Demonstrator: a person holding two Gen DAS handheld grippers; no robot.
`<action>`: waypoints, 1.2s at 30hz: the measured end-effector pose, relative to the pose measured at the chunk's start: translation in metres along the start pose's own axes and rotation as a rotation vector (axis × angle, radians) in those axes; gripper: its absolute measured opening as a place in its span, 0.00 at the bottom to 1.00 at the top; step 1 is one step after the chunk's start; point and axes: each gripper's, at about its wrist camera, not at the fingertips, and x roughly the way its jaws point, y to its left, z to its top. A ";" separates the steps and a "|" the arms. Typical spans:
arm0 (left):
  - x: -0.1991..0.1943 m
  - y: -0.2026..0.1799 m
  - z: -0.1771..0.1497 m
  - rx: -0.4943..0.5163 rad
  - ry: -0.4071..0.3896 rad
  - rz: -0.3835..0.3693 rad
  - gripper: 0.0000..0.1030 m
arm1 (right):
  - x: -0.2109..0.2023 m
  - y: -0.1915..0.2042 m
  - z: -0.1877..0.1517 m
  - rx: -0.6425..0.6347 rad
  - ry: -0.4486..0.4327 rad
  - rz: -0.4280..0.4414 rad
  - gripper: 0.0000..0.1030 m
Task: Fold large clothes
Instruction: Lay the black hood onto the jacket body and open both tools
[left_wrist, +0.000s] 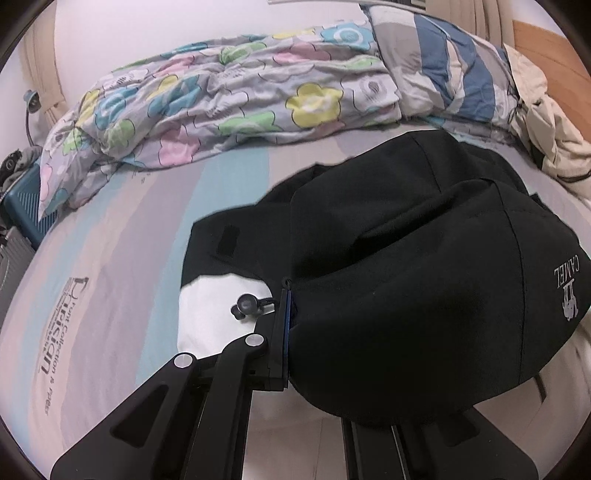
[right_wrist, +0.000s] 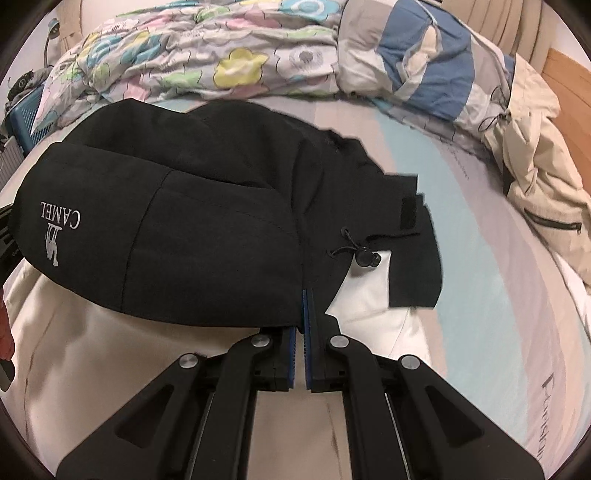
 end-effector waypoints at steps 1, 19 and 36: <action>0.000 0.000 -0.003 0.000 0.004 -0.001 0.03 | 0.002 0.001 -0.004 0.001 0.008 0.002 0.03; -0.015 0.000 -0.030 0.018 0.033 0.067 0.94 | -0.019 -0.001 -0.037 -0.026 0.084 -0.030 0.74; -0.069 0.021 0.062 -0.007 -0.002 0.010 0.94 | -0.046 0.004 0.091 0.015 -0.043 0.123 0.72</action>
